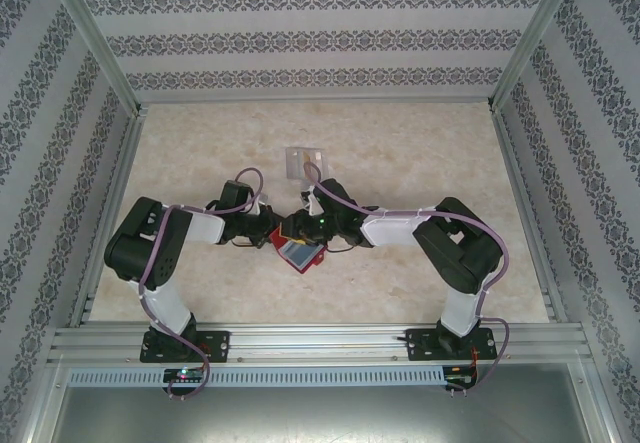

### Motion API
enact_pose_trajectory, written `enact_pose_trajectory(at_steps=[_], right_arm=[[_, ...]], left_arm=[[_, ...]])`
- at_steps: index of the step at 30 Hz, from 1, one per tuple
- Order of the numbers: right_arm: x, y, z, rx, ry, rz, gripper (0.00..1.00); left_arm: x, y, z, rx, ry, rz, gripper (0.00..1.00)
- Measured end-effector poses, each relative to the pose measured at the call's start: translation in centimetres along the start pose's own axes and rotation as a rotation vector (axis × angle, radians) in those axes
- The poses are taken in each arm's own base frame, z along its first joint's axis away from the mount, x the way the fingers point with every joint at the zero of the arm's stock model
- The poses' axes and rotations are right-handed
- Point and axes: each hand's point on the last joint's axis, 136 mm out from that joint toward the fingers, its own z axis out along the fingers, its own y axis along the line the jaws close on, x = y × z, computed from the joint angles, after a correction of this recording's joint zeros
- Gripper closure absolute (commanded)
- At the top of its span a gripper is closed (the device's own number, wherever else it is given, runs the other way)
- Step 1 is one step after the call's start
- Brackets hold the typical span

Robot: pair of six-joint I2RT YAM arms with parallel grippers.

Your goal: Put the credit cards into the card holder

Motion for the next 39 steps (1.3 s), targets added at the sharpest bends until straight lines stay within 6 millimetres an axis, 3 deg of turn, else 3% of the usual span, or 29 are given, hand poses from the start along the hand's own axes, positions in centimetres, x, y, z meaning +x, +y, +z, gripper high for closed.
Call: enact_pose_trajectory(at_steps=[4,8,14,19,26,31,35,39], right_arm=[[0.1,-1.3,0.0,0.058,-0.008,-0.006,0.62],[0.0,-2.0,-0.1,0.105,-0.010,-0.021,0.62],[-0.9,-1.4,-0.2,0.125,-0.025,-0.059,0.59],[-1.4,-1.4,-0.1,0.142,-0.027,-0.068,0.58],[-2.3,-2.4,-0.1,0.162,-0.035,-0.041,0.63],[-2.7,-3.2,-0.2,0.173,-0.041,-0.017,0.67],[-2.9,-3.4,-0.3,0.175,-0.045,-0.010,0.69],[-3.5,-3.5,-0.3,0.176,-0.053,0.001,0.68]], left_arm=[[-0.3,-0.8,-0.9,0.068,0.013,0.006,0.55],[-1.8,-0.4,-3.2,0.068,-0.041,-0.008,0.40],[-3.8,-0.2,-7.4,0.043,-0.151,-0.001,0.30],[-2.9,-1.1,-8.2,0.041,-0.150,0.065,0.28],[0.1,-1.5,-6.3,0.000,-0.047,0.161,0.40],[0.7,-1.4,-5.9,-0.009,-0.022,0.183,0.47],[1.4,-1.5,-5.4,-0.013,0.000,0.206,0.66],[2.5,-1.4,-4.5,-0.023,0.040,0.213,0.93]])
